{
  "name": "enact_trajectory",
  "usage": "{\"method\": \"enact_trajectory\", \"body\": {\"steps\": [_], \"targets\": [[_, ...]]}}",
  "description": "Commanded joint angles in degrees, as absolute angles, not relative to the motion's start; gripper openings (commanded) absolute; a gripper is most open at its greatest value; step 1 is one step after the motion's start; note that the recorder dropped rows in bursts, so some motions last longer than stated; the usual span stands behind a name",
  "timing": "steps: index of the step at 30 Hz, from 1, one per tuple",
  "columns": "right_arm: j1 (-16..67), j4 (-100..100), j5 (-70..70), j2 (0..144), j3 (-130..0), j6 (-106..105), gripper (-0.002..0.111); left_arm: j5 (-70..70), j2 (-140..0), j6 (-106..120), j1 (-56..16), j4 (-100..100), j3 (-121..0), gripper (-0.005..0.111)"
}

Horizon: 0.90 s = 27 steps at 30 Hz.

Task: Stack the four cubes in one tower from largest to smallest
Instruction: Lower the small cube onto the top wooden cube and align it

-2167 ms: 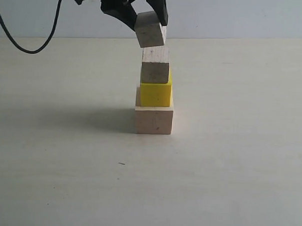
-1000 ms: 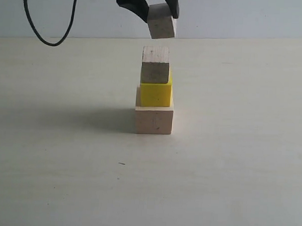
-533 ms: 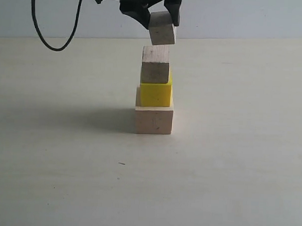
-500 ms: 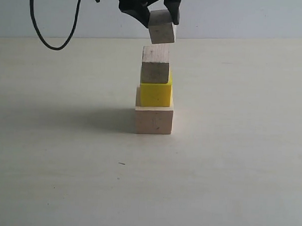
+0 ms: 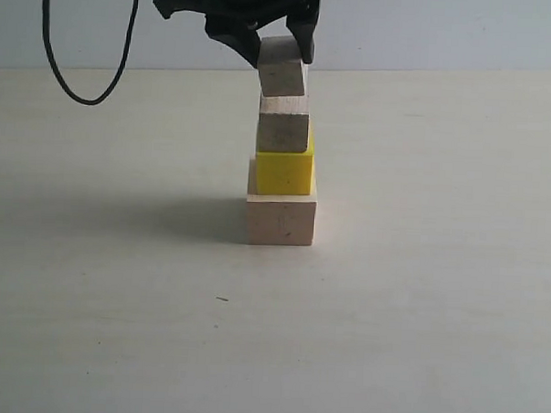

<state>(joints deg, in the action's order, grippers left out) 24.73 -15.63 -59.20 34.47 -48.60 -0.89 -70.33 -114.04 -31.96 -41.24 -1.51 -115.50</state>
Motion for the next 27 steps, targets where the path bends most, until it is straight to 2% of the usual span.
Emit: {"method": "enact_trajectory", "body": {"steps": [1,27], "targets": [[24.7,-15.9,-59.1,34.1,-48.4,-1.5,0.0,-70.0,-113.9,-33.0,-41.4,-1.3,-115.3,0.0],[24.7,-16.0,-59.8,34.1,-48.4,-1.5,0.0,-70.0,-114.6,-34.3,-41.4,-0.5,-115.3,0.0]]}}
